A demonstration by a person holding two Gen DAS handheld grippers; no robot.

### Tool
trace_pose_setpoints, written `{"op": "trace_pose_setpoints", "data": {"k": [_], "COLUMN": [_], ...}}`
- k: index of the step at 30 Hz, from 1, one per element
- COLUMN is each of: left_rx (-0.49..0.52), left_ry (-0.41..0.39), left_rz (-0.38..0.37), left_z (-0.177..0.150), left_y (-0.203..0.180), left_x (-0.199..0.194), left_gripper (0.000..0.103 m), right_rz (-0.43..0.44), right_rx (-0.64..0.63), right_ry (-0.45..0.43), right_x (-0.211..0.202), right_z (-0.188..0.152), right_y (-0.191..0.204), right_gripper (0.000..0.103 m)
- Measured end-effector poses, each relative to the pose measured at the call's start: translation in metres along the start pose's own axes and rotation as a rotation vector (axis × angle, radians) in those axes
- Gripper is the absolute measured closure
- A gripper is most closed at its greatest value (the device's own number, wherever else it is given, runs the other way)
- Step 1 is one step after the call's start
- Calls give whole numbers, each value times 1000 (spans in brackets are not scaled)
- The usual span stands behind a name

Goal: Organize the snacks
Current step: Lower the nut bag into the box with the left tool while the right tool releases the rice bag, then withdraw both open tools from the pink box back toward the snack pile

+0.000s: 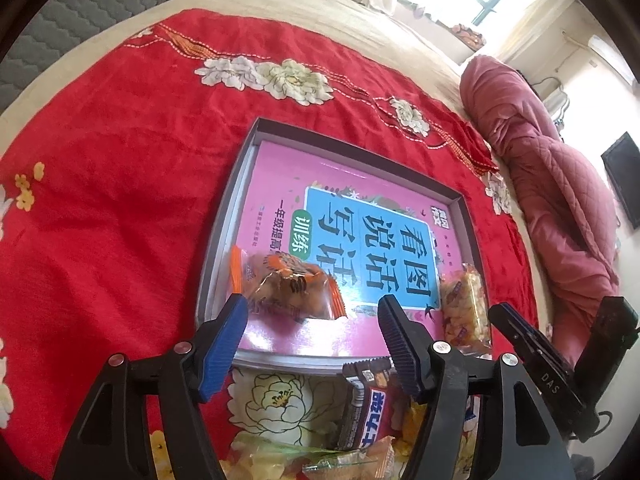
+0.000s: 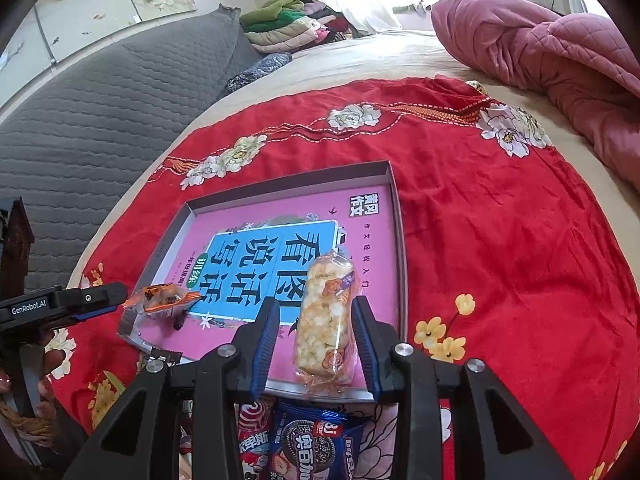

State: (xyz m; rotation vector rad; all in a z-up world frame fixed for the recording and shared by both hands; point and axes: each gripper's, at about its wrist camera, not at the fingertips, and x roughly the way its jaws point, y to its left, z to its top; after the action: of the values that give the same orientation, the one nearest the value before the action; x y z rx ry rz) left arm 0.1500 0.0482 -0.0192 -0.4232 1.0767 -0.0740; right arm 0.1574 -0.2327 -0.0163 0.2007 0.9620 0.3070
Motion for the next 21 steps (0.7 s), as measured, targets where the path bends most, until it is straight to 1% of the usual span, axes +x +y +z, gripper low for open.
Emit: {"op": "trace_pose_setpoints", "data": {"k": [10, 11, 13, 21], "left_rx": [13, 18, 27, 50], "left_ry": [-16, -18, -23, -21], "left_rz": [-6, -6, -4, -3], "left_z": [-2, -2, -2, -8], "left_y": [-6, -7, -9, -15], "left_x": [-14, -16, -19, -27], "left_gripper": [33, 33, 33, 32], "right_rz": [11, 14, 19, 42], "right_rx": [-10, -10, -11, -26], "right_ry": [-24, -29, -35, -72], "right_x": [-8, -9, -12, -26], "right_z": [1, 2, 2, 2], "right_y": [3, 3, 4, 9], "right_gripper": [65, 65, 60, 59]}}
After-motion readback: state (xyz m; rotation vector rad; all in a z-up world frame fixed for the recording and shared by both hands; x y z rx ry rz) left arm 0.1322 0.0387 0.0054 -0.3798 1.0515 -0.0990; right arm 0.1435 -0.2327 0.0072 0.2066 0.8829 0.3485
